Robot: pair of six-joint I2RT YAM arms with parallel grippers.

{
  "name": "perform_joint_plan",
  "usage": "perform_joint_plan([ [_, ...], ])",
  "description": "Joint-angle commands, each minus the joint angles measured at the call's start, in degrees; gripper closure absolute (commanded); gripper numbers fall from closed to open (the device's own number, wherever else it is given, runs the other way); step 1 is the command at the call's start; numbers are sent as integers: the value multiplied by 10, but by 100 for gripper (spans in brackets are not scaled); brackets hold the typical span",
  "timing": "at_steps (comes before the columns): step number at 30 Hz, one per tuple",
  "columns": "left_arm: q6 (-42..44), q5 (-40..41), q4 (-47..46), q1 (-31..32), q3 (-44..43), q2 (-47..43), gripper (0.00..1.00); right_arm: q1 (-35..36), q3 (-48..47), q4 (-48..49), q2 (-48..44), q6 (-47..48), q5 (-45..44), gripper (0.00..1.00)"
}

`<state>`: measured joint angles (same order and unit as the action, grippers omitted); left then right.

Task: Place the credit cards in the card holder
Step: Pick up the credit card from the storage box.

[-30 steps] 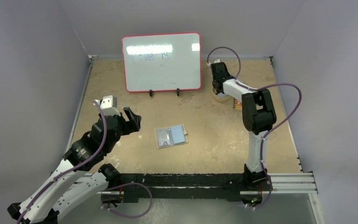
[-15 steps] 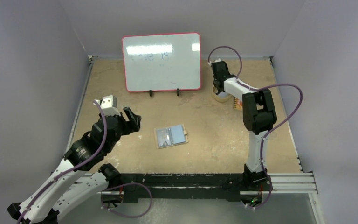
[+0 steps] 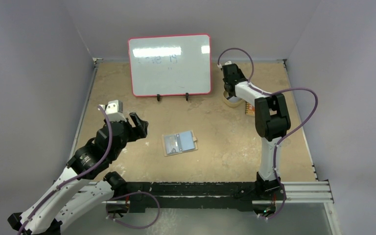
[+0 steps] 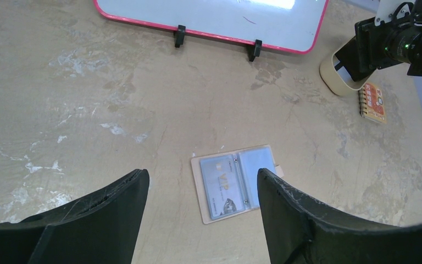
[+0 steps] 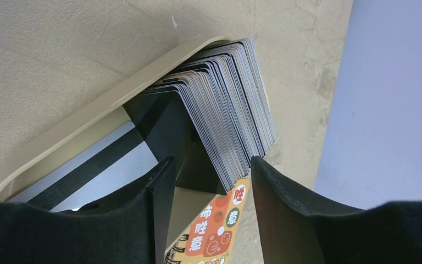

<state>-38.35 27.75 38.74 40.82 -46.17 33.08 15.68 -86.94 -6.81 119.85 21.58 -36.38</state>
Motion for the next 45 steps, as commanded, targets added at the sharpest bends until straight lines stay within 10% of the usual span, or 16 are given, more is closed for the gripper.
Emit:
perform_joint_plan([
  [1,4,9,-15,-4,-4,-1,29,-3,-28,19,0,25,2,43],
  [45,5,10,-15,-4,-5,8,29,-19,-79,-1,4,43,-13,89],
])
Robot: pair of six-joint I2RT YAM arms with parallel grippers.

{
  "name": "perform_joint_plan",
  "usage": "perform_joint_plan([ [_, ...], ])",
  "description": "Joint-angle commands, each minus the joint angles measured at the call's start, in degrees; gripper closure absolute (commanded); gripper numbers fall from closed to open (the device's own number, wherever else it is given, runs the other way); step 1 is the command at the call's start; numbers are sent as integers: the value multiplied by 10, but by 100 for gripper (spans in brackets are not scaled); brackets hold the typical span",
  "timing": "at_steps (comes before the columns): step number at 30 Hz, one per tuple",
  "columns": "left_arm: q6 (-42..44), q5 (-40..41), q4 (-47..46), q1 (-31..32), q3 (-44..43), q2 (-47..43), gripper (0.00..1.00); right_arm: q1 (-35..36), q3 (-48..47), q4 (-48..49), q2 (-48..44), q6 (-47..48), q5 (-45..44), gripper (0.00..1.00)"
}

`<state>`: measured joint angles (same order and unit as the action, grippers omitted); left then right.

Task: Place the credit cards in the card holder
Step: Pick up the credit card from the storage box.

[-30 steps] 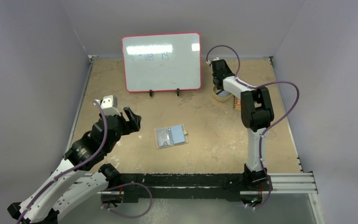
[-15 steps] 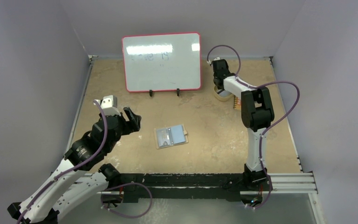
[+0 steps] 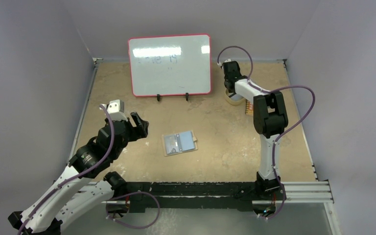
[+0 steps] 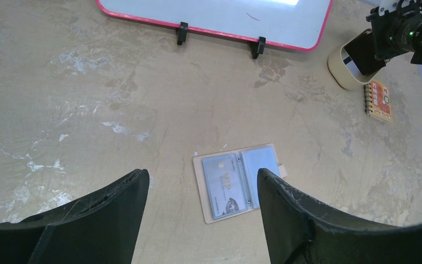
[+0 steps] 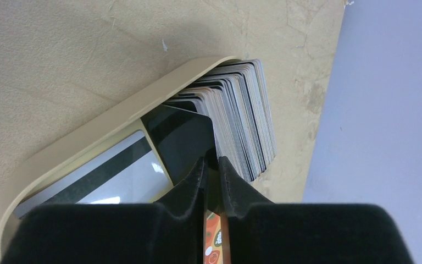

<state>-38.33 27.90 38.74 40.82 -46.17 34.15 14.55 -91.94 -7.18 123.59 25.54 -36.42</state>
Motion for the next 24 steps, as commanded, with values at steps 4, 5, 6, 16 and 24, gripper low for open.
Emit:
perform_joint_plan([
  [4,4,9,-15,-4,-5,-3,29,-7,-35,-10,-39,-4,-7,97],
  [5,4,8,-15,-4,-4,-3,29,-8,-35,-14,-40,-8,-5,99],
  [6,4,8,-15,-4,-5,-2,29,-8,-37,-19,-41,-13,-4,100],
  [16,3,9,-15,-4,-3,-5,29,-6,-9,-66,-69,-99,62,100],
  [24,1,9,-14,-4,-3,12,29,-4,23,-93,-119,-191,74,100],
])
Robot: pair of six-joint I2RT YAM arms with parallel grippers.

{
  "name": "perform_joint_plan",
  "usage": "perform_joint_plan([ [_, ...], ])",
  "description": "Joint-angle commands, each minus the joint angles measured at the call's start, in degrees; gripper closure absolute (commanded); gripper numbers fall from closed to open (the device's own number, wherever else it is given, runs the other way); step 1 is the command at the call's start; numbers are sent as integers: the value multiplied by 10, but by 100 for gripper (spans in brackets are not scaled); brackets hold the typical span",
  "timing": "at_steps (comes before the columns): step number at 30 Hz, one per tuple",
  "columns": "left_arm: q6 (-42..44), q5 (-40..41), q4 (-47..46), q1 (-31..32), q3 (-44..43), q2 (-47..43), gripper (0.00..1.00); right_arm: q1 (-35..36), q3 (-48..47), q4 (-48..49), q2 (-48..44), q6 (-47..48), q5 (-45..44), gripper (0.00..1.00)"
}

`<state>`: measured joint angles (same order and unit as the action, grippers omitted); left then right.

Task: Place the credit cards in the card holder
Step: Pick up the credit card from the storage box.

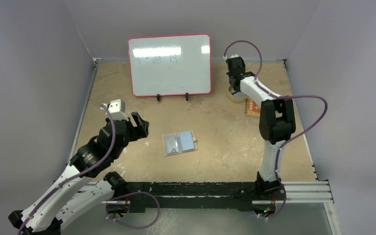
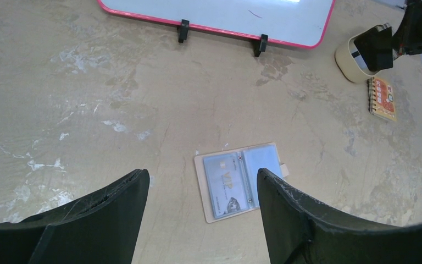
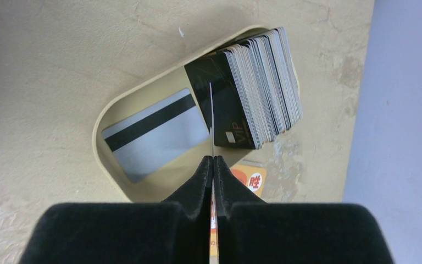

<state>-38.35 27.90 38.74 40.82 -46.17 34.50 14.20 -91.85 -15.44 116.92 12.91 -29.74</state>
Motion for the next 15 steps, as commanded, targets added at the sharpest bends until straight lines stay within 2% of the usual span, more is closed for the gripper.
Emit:
perform_joint_plan([
  [1,-1,13,-12,-4,-4,10,29,0,28,-13,-60,-78,3,100],
  [9,-20,34,-8,-4,-3,9,30,37,89,1,-172,-146,71,100],
  [15,-68,-26,-32,-5,-10,32,30,119,147,18,-246,-180,98,100],
])
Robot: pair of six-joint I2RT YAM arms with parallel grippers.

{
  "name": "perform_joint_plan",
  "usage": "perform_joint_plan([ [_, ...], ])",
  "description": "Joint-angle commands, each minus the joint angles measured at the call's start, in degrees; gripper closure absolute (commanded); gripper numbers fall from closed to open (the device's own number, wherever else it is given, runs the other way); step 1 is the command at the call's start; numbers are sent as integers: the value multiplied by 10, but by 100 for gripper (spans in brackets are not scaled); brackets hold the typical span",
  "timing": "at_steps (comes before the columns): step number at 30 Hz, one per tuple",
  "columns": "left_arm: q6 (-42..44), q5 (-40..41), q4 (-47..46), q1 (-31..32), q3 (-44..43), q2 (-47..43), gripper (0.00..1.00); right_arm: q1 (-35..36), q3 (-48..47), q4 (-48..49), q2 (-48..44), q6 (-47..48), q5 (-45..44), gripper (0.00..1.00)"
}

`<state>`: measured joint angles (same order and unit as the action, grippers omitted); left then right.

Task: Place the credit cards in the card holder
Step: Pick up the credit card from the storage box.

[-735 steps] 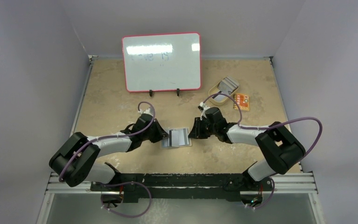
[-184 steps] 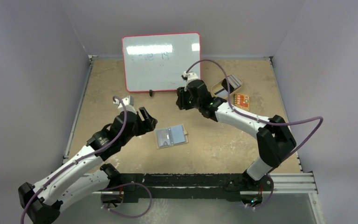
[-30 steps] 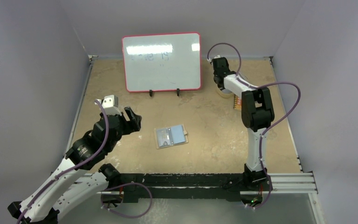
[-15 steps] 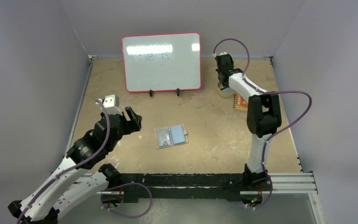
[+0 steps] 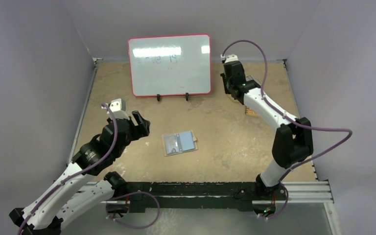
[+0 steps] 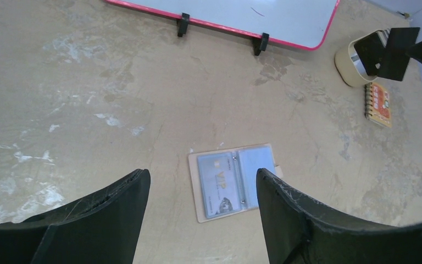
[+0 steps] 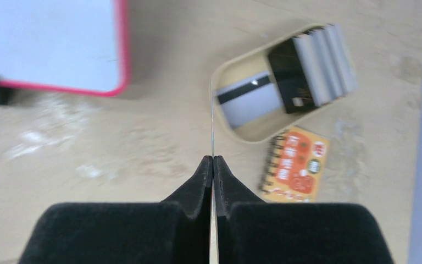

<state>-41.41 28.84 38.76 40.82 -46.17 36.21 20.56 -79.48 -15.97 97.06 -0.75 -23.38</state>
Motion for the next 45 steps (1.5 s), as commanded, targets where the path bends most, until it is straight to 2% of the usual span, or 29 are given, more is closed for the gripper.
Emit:
perform_joint_plan([
  [1,-45,-47,-40,-4,-12,21,30,69,31,28,-58,-51,45,100],
  [3,-59,-68,-56,-4,-17,37,30,91,50,46,-83,-70,81,100],
  [6,-97,-96,-72,-4,-27,56,30,107,96,101,-129,-106,207,100],
  [9,-145,-155,-116,-4,-31,64,31,121,152,171,-174,-157,305,100],
  [12,-191,-196,-194,-4,-7,62,32,133,214,260,-218,-215,389,100],
  [16,-210,-234,-292,-4,31,60,32,136,325,439,-272,-328,515,100],
  [20,-204,-289,-375,-4,52,73,33,139,377,549,-294,-399,567,100],
  [23,-195,-311,-392,-4,51,93,33,140,406,593,-316,-433,574,100],
  [29,-210,-324,-435,-5,72,95,37,140,426,628,-332,-474,582,100],
  [35,-215,-357,-469,-4,81,95,53,140,442,689,-308,-515,598,100],
  [41,-211,-351,-465,-4,95,92,100,140,446,706,-294,-529,600,100],
  [43,-203,-341,-445,-4,95,94,100,140,445,693,-297,-519,592,100],
  [45,-192,-327,-422,-4,94,94,100,140,432,646,-298,-493,579,93],
])
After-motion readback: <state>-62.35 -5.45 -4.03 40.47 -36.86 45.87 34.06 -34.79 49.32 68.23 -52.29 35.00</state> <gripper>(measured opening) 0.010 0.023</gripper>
